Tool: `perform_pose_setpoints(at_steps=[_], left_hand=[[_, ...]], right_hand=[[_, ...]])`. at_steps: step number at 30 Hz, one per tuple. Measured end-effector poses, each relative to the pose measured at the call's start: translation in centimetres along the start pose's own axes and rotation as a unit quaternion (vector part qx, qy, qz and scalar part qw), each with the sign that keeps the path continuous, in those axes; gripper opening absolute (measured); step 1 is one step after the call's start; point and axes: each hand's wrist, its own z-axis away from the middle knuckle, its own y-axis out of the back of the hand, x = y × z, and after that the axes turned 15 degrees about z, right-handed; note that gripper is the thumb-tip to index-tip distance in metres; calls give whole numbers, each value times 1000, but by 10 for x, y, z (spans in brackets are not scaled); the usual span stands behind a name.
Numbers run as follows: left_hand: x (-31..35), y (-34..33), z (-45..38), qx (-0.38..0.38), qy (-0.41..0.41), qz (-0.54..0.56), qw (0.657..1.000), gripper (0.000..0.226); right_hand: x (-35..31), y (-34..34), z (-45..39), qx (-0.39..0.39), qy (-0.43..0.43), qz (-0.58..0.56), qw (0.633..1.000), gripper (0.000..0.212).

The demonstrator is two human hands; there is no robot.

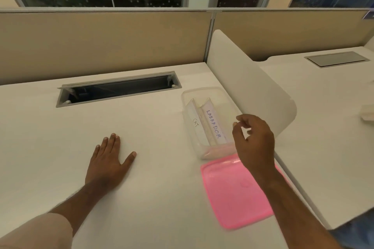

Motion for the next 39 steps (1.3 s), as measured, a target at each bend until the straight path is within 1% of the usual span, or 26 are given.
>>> perform_pose_setpoints(at_steps=[2,4,7,11,14,17,19,21,24,27,30,33,36,39], left_hand=[[-1,0,0,-8,2,-2,1000,92],[0,1,-2,-16,8,0,1000,91],[7,2,-1,-25,15,25,999,85],[32,-2,17,-13,-2,81,997,76],[65,-11,40,-7,-67,114,991,67],[103,-22,66,-28,-145,140,979,59],[125,-31,81,-40,-170,169,970,56],[143,-39,92,-67,-154,218,961,55],[162,-48,104,-100,-85,291,948,55],[172,-54,115,-113,-37,309,943,57],[180,-58,122,-123,-18,304,944,58],[184,-55,123,-108,35,330,937,54],[181,-45,129,-76,87,391,913,45],[171,-32,143,-62,106,439,890,36]], right_hand=[[12,8,17,13,0,12,1000,19],[24,12,35,-3,-3,23,1000,16],[43,13,63,-65,-19,55,996,15],[72,15,88,-149,-85,117,978,17],[89,20,96,-164,-120,196,959,24],[99,25,99,-182,-161,273,931,35],[103,26,100,-203,-191,301,912,39],[105,27,100,-210,-193,318,904,37],[106,28,97,-193,-213,330,899,33],[108,29,96,-189,-228,330,896,29],[110,28,95,-190,-226,294,909,27],[112,28,96,-205,-231,228,923,26],[111,31,97,-215,-226,146,939,25],[106,35,94,-220,-198,105,949,18]])
